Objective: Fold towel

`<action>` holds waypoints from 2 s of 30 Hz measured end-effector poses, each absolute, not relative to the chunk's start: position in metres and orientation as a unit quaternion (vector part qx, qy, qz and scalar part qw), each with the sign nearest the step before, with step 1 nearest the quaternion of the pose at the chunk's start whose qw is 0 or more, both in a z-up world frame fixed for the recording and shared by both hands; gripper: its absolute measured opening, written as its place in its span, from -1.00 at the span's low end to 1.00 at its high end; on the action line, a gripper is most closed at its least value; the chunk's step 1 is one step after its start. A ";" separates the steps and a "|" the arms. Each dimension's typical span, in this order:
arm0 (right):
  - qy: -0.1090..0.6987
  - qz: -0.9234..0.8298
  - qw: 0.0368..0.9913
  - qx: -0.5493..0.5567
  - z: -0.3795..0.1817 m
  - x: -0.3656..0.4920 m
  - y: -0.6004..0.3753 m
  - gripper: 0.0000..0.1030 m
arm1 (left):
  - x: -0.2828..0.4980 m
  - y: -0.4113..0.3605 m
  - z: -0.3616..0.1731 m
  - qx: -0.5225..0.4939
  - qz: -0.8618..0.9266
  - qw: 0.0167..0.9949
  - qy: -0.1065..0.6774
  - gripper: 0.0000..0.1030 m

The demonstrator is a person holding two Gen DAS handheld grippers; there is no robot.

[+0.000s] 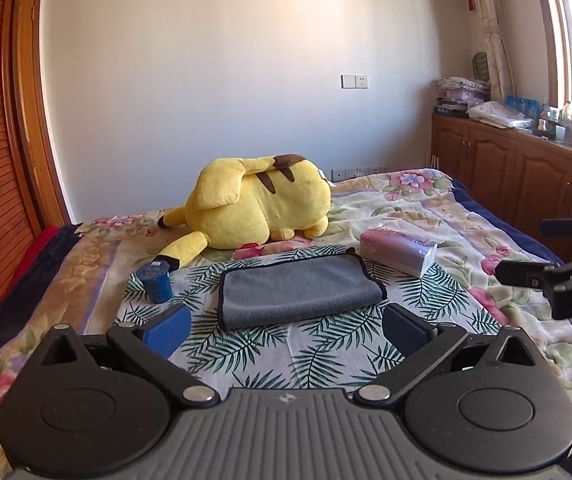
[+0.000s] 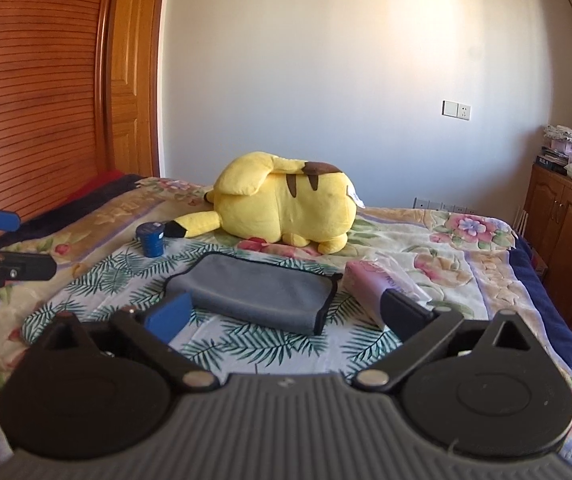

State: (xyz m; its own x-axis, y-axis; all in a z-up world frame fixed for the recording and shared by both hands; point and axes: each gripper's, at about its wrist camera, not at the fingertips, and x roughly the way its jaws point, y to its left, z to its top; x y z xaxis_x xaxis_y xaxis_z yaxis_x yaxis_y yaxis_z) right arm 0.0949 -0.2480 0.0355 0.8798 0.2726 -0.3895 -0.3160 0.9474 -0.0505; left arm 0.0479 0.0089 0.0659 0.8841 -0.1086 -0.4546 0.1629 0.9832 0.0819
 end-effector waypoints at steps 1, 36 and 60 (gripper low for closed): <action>0.193 0.152 0.968 -0.056 0.034 0.092 -0.247 0.99 | 0.046 0.009 0.063 0.058 -0.070 0.969 0.231 0.69; 0.236 0.132 0.962 -0.029 -0.038 0.049 -0.236 1.00 | 0.012 -0.009 -0.035 0.030 -0.052 0.954 0.293 0.69; 0.237 0.106 0.966 -0.017 -0.052 0.057 -0.241 1.00 | 0.016 -0.006 -0.041 0.034 -0.041 0.963 0.265 0.69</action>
